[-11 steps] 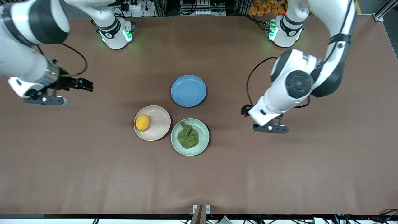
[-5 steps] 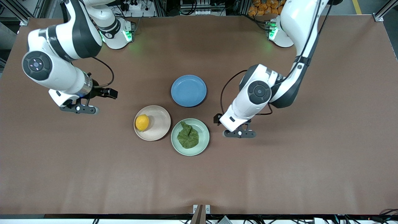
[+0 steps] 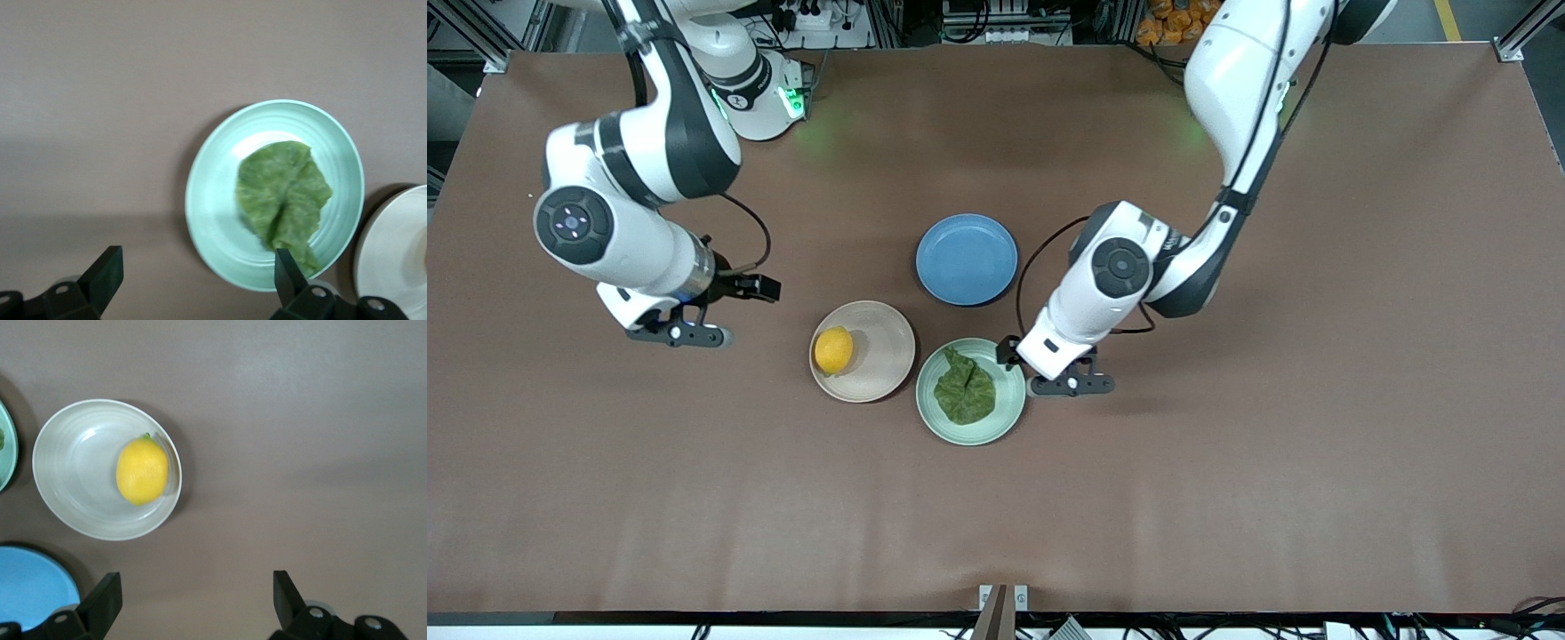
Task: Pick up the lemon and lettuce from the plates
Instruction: 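Reach the right gripper toward the lemon while the left gripper reaches the lettuce, then lower and close the right gripper on the lemon while the left gripper grasps lettuce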
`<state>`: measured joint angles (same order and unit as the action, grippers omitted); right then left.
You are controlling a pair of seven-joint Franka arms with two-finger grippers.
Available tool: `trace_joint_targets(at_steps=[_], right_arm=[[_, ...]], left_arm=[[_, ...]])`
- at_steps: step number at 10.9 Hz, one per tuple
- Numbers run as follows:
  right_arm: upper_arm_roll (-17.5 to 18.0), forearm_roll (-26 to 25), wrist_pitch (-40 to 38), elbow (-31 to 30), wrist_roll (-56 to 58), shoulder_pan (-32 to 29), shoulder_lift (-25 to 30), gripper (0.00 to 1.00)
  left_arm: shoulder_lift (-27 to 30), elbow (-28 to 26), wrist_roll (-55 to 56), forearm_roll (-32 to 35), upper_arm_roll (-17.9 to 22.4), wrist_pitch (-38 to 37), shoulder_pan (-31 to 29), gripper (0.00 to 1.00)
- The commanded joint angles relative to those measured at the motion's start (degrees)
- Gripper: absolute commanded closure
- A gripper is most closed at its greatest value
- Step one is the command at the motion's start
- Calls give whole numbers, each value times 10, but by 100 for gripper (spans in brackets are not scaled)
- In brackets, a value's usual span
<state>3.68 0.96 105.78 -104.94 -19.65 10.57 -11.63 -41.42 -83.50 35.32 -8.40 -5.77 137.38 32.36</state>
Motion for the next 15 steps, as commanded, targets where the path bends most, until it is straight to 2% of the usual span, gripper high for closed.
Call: trace_joint_targets(at_steps=[1,6,10,15], right_arm=[[-2,3,56,1,-9,15,-45,0],[-1,4,113,1,-48,36,-95,0],[-2,4,165,-3,-47,54,-134,0],[-1,4,284,-83,-48,60,-139,0]], left_arm=[[-60,56,34,-29,4,41,29,0],[-131,78,49,-45,6,144,60,0],[-152,91,61,-45,7,161,69,0],[-162,91,72,-44,11,180,82,0]])
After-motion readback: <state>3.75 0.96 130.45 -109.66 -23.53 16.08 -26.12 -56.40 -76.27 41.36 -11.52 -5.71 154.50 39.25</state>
